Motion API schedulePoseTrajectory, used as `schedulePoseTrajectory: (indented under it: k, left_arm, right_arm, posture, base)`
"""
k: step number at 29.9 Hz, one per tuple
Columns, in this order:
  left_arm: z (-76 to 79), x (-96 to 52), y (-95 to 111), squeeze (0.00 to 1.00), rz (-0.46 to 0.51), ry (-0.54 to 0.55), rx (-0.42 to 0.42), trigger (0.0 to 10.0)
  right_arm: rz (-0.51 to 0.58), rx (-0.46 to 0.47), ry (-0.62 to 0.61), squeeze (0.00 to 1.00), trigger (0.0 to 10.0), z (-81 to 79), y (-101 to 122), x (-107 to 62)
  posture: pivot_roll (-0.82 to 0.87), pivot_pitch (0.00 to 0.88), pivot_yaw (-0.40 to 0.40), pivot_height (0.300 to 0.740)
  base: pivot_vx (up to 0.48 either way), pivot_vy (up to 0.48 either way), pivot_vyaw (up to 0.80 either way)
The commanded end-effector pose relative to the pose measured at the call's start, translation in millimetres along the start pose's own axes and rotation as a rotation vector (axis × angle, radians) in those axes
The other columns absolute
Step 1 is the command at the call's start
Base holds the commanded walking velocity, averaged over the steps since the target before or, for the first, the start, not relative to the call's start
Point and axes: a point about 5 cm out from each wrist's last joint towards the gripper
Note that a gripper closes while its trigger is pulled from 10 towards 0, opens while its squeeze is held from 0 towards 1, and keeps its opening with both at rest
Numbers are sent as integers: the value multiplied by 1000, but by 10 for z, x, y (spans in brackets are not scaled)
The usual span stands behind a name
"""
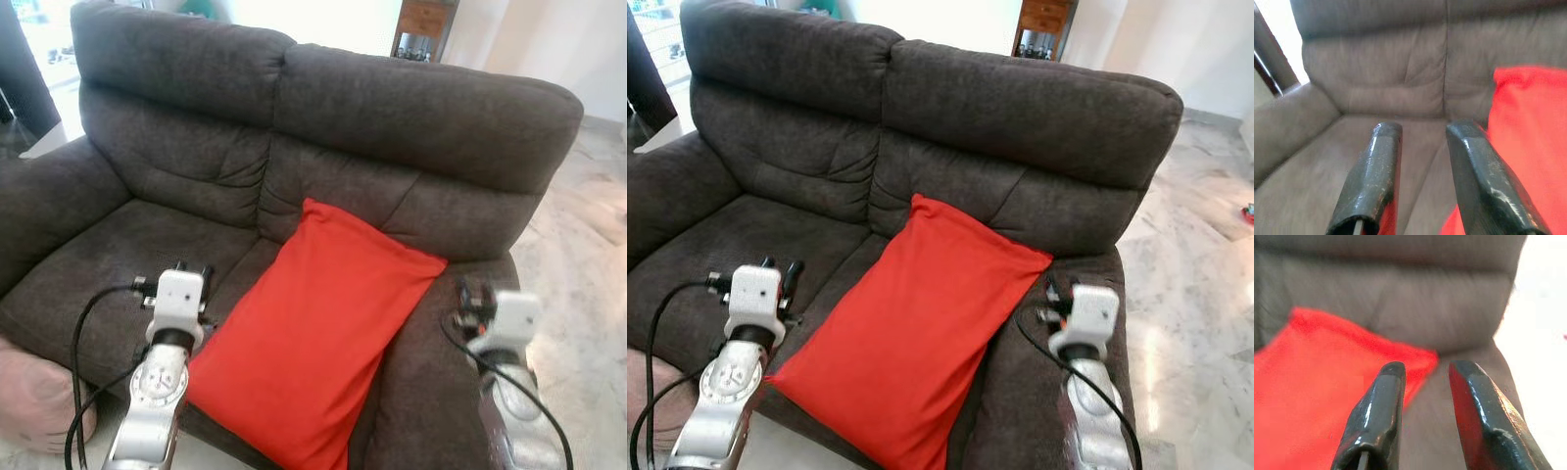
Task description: Move the pillow to the sofa from floor
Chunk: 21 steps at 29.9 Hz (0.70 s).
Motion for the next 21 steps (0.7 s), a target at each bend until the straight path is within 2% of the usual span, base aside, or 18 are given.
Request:
schedulePoseTrajectory:
  k: [1,4,5,8,16,17,18,20,21]
  left_arm:
    - [-2,-50,-134,0,-42,0,-9,10000]
    - [-30,-116,-258,0,-77,4,-5,10000]
    - [-29,-125,-243,0,-50,4,-15,10000]
    - [29,-118,-200,0,-2,-14,-13,10000]
    - [87,-182,-269,0,2,10,-39,10000]
    - [92,-208,-290,0,4,4,-29,10000]
    - [95,-237,-328,0,5,-21,20,10000]
    - [94,-247,-346,0,4,-29,37,10000]
    - [58,-274,-426,0,-25,-24,59,10000]
  right_arm:
    - [-23,-16,-19,0,10000,55,-86,-30]
    - [-35,-12,-29,0,10000,58,-149,-66]
    - [19,21,-16,0,10000,23,-100,-56]
    - [101,34,35,0,10000,-87,3,-40]
    - [107,42,51,0,10000,-175,-86,-113]
    - [104,41,62,0,10000,-186,-127,-153]
    - [92,50,70,0,10000,-197,-184,-191]
    - [87,53,71,0,10000,-200,-204,-203]
    - [69,45,74,0,10000,-210,-263,-240]
  posture:
    - [104,0,-73,740]
    - [102,0,-69,740]
    - [100,0,-67,740]
    - [99,0,-67,740]
    - [100,0,-78,740]
    - [101,0,-78,740]
    - [101,0,-78,740]
    - [100,0,-78,740]
    - [92,0,-78,740]
  base:
    - [0,0,0]
    - [0,0,0]
    - [0,0,0]
    - [0,0,0]
    - [0,0,0]
    - [0,0,0]
    - [0,0,0]
    - [0,0,0]
    - [0,0,0]
Point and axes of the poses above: a point about 5 cm out from each wrist's last joint towards the gripper, its own x axis pointing out of the wrist towards the gripper, its own y axis along the axis of the wrist's last joint, z = x × y, and after that the axes turned 6 degrees about -x, right-handed
